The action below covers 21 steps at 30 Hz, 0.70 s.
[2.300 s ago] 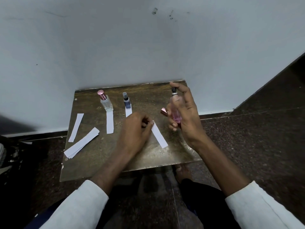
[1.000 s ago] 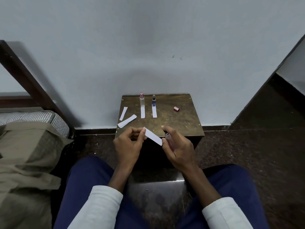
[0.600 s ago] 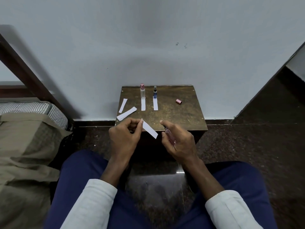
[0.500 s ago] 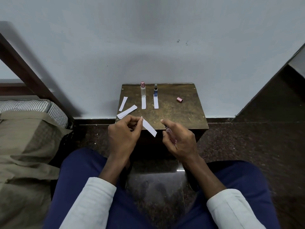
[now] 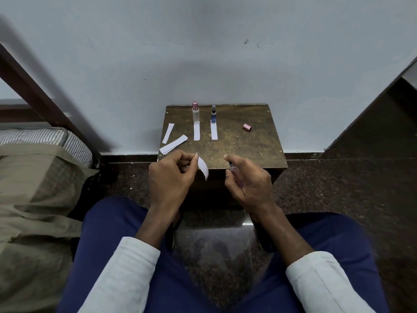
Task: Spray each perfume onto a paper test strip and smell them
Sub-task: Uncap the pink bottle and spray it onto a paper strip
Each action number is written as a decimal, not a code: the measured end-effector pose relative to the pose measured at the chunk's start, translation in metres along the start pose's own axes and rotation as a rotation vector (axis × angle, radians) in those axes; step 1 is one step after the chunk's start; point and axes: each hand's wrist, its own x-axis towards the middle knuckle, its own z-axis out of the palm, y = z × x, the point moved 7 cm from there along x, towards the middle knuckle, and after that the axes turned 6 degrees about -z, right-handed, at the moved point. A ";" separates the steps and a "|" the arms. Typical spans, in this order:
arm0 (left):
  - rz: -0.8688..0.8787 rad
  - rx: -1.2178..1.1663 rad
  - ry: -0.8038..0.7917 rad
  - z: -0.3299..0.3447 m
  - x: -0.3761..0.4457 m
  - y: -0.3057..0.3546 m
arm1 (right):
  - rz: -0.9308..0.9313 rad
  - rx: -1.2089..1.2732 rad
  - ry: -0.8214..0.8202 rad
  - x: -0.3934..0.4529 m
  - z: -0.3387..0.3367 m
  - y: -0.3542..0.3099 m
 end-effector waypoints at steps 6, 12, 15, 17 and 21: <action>-0.020 -0.014 0.012 0.000 0.002 -0.002 | -0.036 0.064 -0.079 -0.003 0.000 0.002; -0.105 -0.084 0.030 -0.004 0.007 -0.010 | -0.006 0.101 -0.041 -0.006 -0.007 0.004; -0.122 -0.101 0.031 -0.006 0.008 -0.011 | 0.027 0.101 -0.010 -0.006 -0.009 0.009; -0.117 -0.098 0.029 -0.005 0.007 -0.010 | 0.033 0.089 0.000 -0.005 -0.011 0.009; -0.109 -0.103 0.023 -0.005 0.006 -0.008 | 0.032 0.076 0.021 -0.005 -0.014 0.010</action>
